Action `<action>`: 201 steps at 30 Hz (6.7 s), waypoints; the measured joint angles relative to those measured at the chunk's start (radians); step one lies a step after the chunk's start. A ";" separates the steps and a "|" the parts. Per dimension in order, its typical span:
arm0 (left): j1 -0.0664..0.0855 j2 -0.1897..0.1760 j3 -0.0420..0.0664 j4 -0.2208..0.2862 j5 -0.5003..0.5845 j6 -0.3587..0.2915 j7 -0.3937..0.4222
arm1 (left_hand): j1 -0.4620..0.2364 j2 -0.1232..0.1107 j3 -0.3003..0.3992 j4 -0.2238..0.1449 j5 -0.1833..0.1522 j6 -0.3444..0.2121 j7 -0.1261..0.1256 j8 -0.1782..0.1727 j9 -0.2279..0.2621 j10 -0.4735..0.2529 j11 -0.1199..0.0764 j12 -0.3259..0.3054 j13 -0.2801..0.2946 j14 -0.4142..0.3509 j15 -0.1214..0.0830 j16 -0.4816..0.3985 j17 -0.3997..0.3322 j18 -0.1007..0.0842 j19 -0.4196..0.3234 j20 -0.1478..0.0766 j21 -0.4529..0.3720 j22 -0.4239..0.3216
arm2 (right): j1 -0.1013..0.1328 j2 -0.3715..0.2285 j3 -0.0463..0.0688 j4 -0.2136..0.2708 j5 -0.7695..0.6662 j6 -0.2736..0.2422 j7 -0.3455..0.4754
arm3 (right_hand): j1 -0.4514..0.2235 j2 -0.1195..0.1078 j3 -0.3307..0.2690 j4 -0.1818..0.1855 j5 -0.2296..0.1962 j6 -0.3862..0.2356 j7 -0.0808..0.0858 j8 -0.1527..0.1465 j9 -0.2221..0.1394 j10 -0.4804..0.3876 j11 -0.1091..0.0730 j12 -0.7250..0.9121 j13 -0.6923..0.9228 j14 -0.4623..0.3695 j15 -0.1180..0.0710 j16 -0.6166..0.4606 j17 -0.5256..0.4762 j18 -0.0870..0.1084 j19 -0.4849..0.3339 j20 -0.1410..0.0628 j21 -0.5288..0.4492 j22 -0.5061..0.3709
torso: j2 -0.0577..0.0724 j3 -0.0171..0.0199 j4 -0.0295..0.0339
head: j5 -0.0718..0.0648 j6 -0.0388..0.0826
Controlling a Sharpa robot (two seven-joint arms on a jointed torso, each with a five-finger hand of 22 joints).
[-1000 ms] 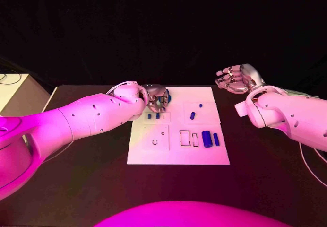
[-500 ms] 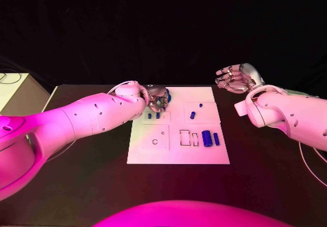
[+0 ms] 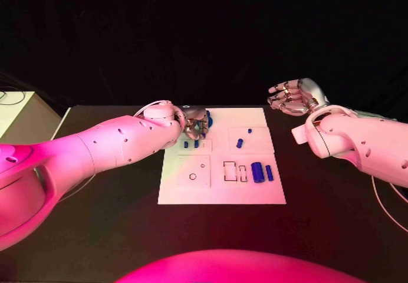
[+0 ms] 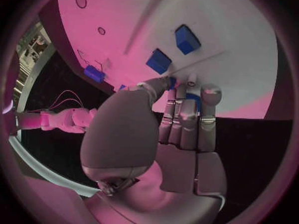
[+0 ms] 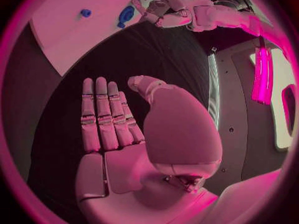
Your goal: Assemble the parts on the task board
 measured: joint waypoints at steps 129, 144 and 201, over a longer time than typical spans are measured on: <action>-0.011 -0.068 0.027 0.024 0.100 -0.003 0.000 | -0.031 0.046 0.060 -0.083 -0.008 0.102 0.016 -0.031 0.035 0.137 -0.006 -0.104 0.004 0.060 -0.005 0.042 0.049 -0.015 0.060 0.000 0.142 -0.001 | 0.001 -0.005 0.000 0.004 0.000 0.002 0.001 | -0.004 0.004 0.000 -0.006 0.000 0.000 0.000 0.000 0.000 0.000 0.000 0.000 0.000 0.000 0.000 0.000 0.000 0.000 0.000 0.000 0.000 -0.005 | -0.003 0.0017 0.0109 | -0.005 -0.006; -0.012 -0.074 0.025 0.031 0.096 -0.004 0.003 | -0.030 0.046 0.058 -0.086 -0.008 0.101 0.016 -0.028 0.036 0.141 -0.010 -0.108 0.004 0.060 -0.005 0.042 0.048 -0.015 0.060 0.000 0.138 -0.001 | 0.001 -0.005 0.000 0.001 0.000 0.002 0.002 | -0.004 0.004 0.000 -0.006 0.000 0.000 0.000 0.000 0.000 0.000 0.000 0.000 0.000 0.000 0.000 0.000 0.000 0.000 0.000 0.000 0.000 -0.006 | -0.003 0.0017 0.0120 | -0.005 -0.010; -0.022 -0.211 0.108 0.058 0.312 -0.102 0.064 | -0.053 0.048 0.070 -0.123 -0.008 0.040 0.043 -0.106 0.019 0.106 0.022 -0.165 0.037 -0.217 0.020 -0.151 -0.369 0.033 -0.186 0.017 -0.248 -0.064 | 0.001 -0.001 0.000 -0.030 -0.246 0.139 -0.099 | 0.042 0.050 0.005 -0.134 -0.188 0.099 -0.051 -0.008 -0.015 0.093 -0.058 -0.031 0.002 0.342 -0.102 0.292 0.231 0.000 0.154 -0.126 0.437 0.365 | -0.004 0.0006 0.0115 | -0.015 0.006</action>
